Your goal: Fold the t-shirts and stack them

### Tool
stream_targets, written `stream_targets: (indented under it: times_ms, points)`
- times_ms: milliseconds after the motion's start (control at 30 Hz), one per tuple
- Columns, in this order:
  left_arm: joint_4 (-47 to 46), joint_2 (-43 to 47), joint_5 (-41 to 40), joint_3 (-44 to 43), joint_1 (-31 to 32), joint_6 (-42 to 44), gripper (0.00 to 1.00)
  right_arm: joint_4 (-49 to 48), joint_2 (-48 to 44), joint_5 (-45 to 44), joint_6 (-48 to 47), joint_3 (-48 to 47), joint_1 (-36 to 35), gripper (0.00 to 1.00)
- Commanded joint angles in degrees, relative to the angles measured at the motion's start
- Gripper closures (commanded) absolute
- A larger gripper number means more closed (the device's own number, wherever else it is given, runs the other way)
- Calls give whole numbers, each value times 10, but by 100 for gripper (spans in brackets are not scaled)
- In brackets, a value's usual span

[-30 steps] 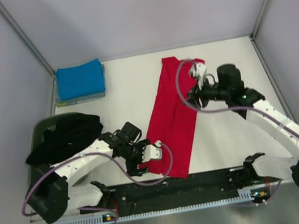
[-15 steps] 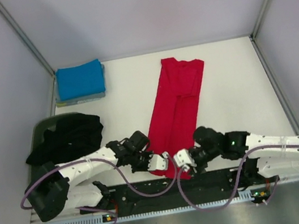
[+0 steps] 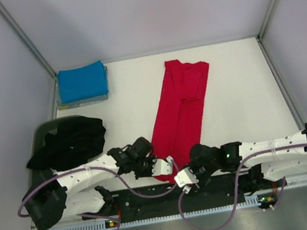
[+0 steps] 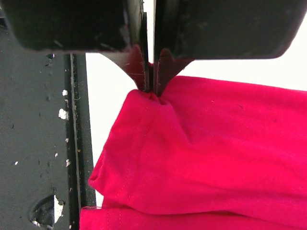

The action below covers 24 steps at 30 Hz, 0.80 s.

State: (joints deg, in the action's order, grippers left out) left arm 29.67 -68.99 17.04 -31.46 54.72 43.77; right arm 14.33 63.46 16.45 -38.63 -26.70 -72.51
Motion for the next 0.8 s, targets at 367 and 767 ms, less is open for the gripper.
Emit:
stream_targets:
  times_ms: [367,767]
  points:
    - [55,20,32,-16,5,-30,100,55,39,-17,-52,-20,-43,100]
    - [95,-32,-34,-177,-21,-99,100,40,-138,-28,-10,-20,147,100]
